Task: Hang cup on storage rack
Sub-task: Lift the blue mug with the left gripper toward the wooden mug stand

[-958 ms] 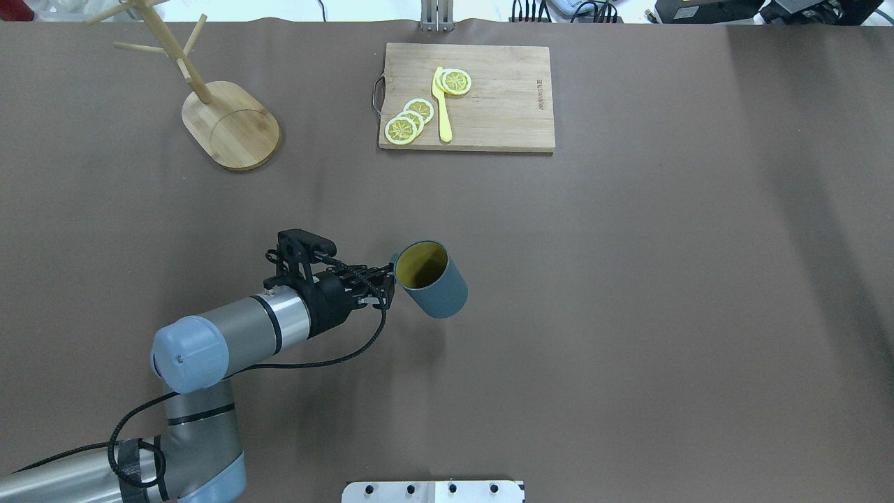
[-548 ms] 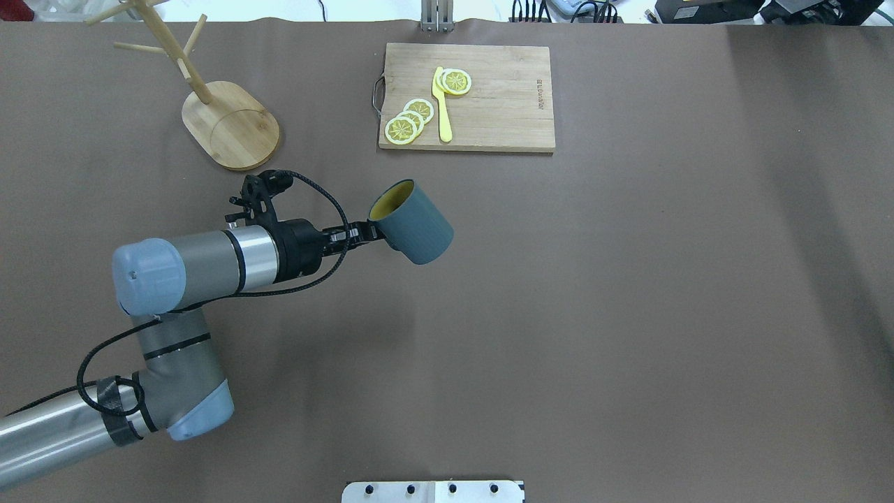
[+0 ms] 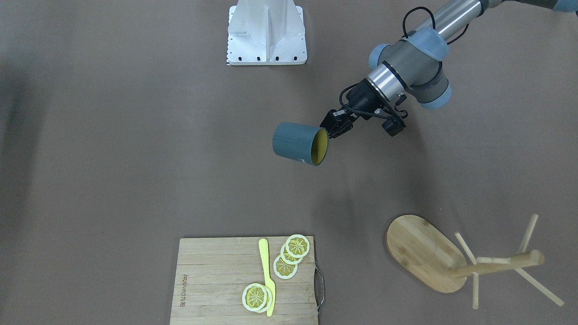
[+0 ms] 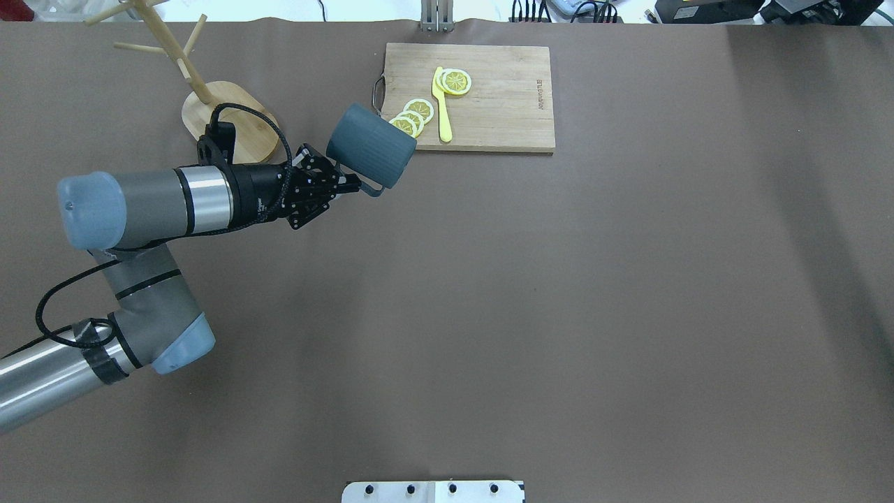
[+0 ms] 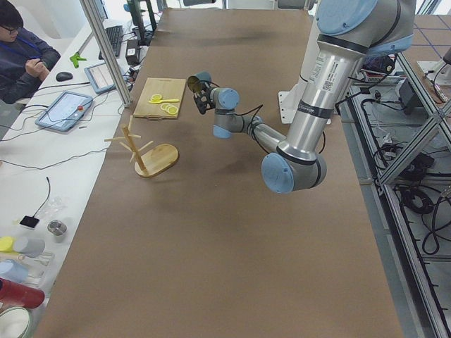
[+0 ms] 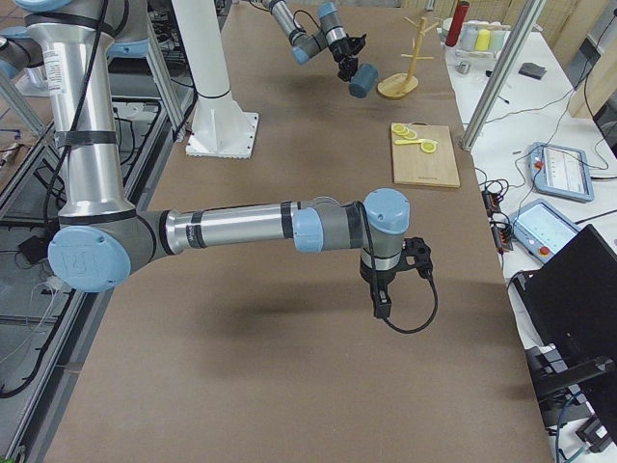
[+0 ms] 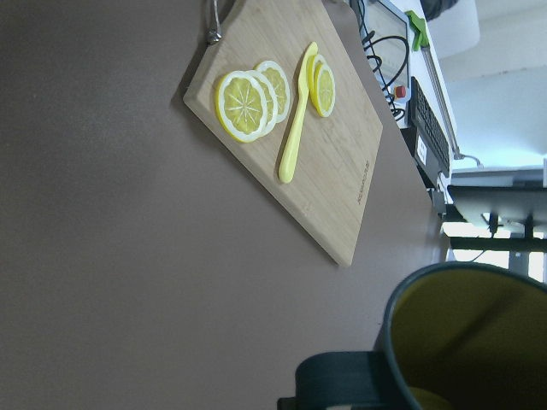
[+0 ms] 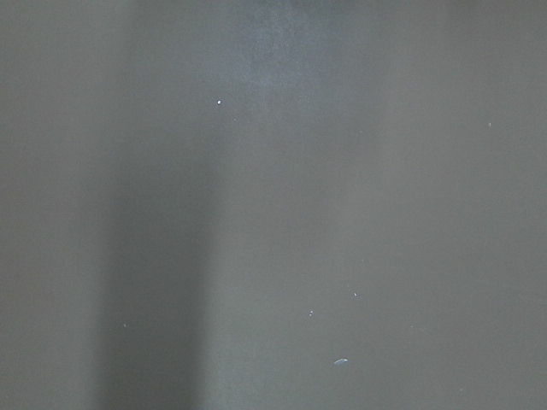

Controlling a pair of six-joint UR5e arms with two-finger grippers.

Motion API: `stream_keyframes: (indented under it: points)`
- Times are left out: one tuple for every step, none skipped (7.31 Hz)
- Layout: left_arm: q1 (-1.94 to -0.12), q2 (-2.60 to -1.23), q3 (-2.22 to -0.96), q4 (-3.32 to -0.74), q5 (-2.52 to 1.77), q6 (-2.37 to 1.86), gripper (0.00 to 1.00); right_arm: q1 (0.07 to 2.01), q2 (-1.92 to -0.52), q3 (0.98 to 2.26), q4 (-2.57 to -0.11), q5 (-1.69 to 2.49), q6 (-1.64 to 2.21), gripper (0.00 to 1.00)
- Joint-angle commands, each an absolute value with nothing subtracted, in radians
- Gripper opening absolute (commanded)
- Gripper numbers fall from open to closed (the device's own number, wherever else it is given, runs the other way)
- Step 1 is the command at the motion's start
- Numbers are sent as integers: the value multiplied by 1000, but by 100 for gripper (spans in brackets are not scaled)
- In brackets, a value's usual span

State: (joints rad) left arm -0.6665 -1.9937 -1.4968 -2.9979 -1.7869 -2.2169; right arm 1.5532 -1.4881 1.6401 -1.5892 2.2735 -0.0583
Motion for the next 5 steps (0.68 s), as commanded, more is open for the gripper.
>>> stream_keyframes:
  points:
    - [-756, -2014, -1342, -3234, -1793, -2438, 0, 1554, -1486, 1641, -1589, 2273, -58, 100]
    - [-797, -2051, -1265, -3282, -1786, -2463, 0, 1552, -1485, 1643, -1589, 2273, -58, 100]
    - [-849, -2059, -1255, -3287, -1783, -2588, 0, 1552, -1483, 1643, -1589, 2273, -58, 100]
    - [-865, -2053, -1253, -3333, -1726, -2687, 0, 1554, -1483, 1644, -1589, 2273, -58, 100]
    - [-864, -2046, -1227, -3344, -1659, -2706, 0, 1552, -1483, 1644, -1588, 2273, -58, 100]
